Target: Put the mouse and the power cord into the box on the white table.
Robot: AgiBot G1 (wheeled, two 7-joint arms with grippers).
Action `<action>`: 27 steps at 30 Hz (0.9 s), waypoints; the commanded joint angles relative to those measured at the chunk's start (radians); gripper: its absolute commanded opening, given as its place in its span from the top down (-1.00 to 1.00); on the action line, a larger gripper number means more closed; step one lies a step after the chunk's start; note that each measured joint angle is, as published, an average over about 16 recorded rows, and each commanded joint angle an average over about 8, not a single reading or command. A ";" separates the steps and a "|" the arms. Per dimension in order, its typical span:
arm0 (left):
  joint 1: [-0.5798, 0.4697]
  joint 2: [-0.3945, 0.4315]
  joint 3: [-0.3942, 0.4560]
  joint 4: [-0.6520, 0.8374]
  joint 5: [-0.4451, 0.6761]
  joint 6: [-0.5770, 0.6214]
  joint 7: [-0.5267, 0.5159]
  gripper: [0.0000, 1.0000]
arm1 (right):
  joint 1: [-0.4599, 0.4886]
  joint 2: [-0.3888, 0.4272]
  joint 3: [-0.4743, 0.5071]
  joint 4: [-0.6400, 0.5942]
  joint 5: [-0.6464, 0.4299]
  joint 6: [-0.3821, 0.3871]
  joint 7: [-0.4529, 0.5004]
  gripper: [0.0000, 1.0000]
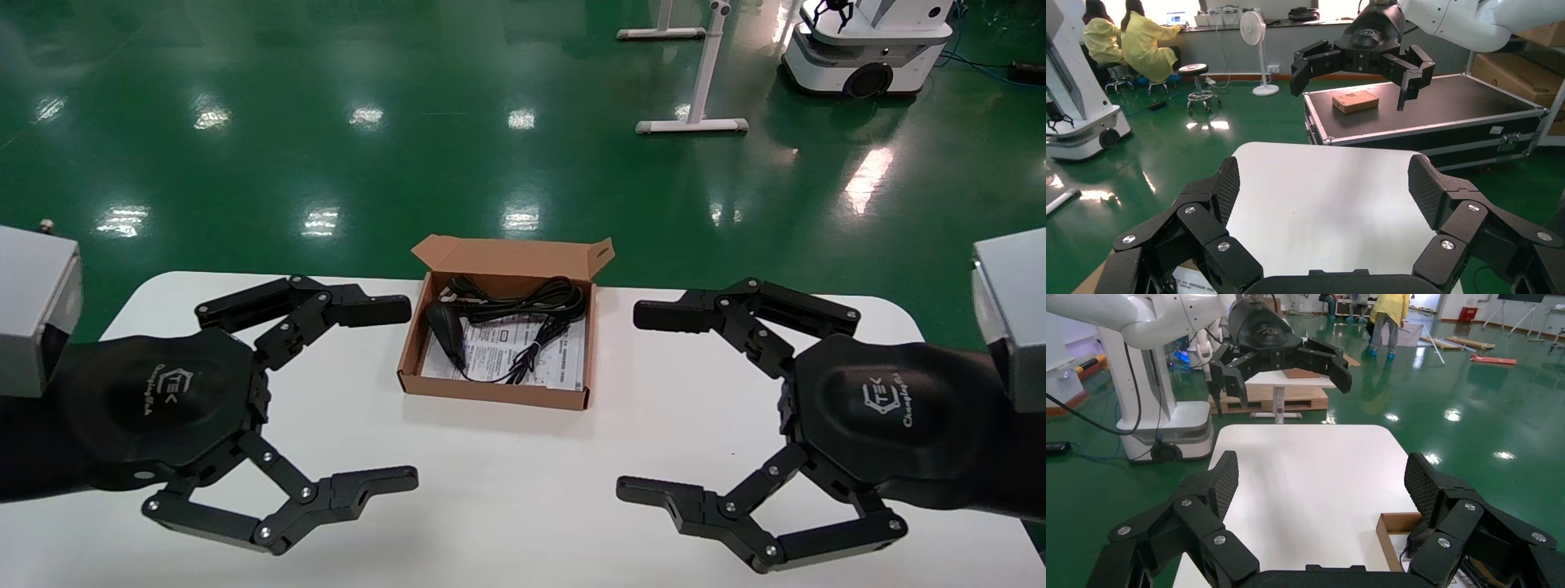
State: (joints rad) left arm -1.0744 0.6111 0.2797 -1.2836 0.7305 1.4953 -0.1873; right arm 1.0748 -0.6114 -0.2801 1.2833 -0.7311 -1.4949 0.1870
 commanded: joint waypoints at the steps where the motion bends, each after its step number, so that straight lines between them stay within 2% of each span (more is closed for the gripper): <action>1: 0.000 0.000 0.000 0.000 0.000 0.000 0.000 -1.00 | 0.000 0.000 0.000 0.000 0.000 0.000 0.000 -1.00; 27: 0.000 0.000 0.000 0.000 0.000 0.000 0.000 -1.00 | 0.000 0.000 0.000 0.000 0.000 0.000 0.000 -1.00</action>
State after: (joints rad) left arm -1.0744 0.6112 0.2797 -1.2835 0.7305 1.4953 -0.1873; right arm 1.0751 -0.6114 -0.2802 1.2830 -0.7312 -1.4950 0.1868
